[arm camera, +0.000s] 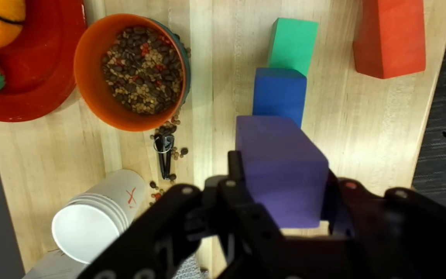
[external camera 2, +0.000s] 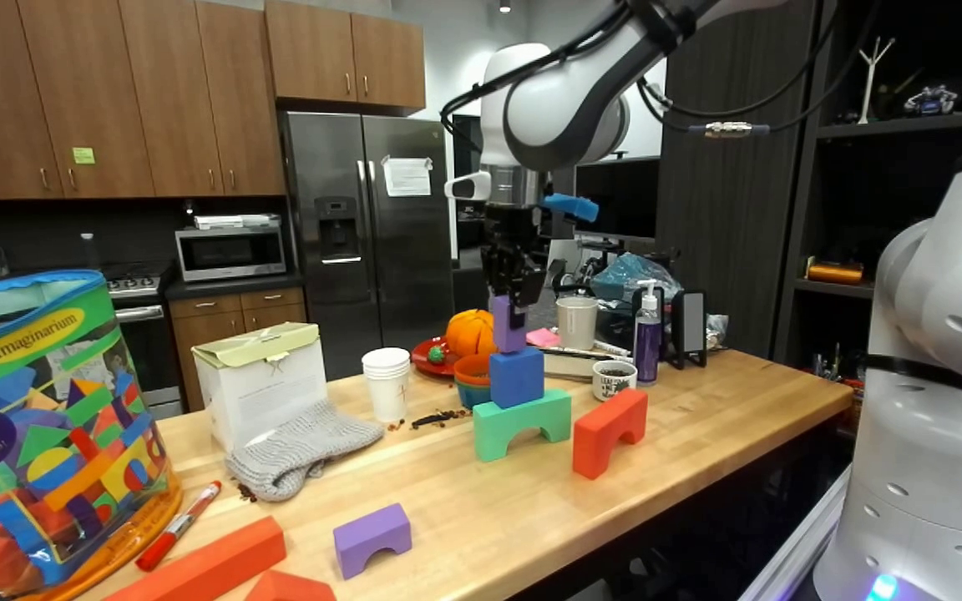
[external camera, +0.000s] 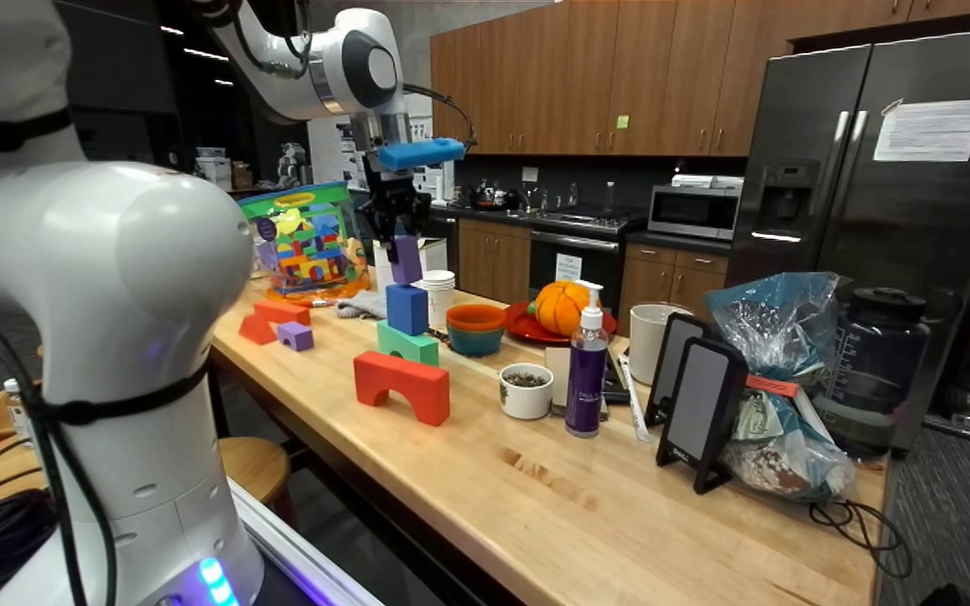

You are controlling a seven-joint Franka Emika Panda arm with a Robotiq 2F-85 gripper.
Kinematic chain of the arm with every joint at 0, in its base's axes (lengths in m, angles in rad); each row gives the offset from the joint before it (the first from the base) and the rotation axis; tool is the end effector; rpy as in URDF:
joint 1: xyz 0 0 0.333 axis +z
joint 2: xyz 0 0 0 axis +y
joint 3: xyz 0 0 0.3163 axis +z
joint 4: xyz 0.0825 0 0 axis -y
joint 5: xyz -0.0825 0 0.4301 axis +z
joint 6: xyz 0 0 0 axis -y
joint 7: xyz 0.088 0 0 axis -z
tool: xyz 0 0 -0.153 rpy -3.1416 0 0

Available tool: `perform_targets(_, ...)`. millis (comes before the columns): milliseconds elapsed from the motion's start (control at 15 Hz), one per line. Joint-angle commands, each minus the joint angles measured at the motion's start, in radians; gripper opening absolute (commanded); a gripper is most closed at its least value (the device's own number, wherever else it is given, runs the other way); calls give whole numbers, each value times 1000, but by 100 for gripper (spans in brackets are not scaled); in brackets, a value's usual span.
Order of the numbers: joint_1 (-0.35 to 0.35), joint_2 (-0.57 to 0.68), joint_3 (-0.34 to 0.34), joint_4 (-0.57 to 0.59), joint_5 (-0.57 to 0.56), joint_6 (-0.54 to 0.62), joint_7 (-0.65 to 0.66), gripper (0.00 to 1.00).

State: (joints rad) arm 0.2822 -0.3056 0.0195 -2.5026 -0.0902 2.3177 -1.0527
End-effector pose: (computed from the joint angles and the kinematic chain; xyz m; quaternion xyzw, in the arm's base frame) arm 0.4658 0.1396 0.3331 0.7593 0.6468 0.0421 0.0572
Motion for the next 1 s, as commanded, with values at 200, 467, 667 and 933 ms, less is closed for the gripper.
perform_targets(200, -18, -77, 21, -72, 9, 28, -4, 17)
perform_targets(467, -15, -117, 19, -101, 7, 34, -1, 17)
perform_targets(667, -13, -135, 13, -112, 7, 38, -3, 17)
perform_targets(933, -13, -125, 3, -105, 10, 49, -12, 17)
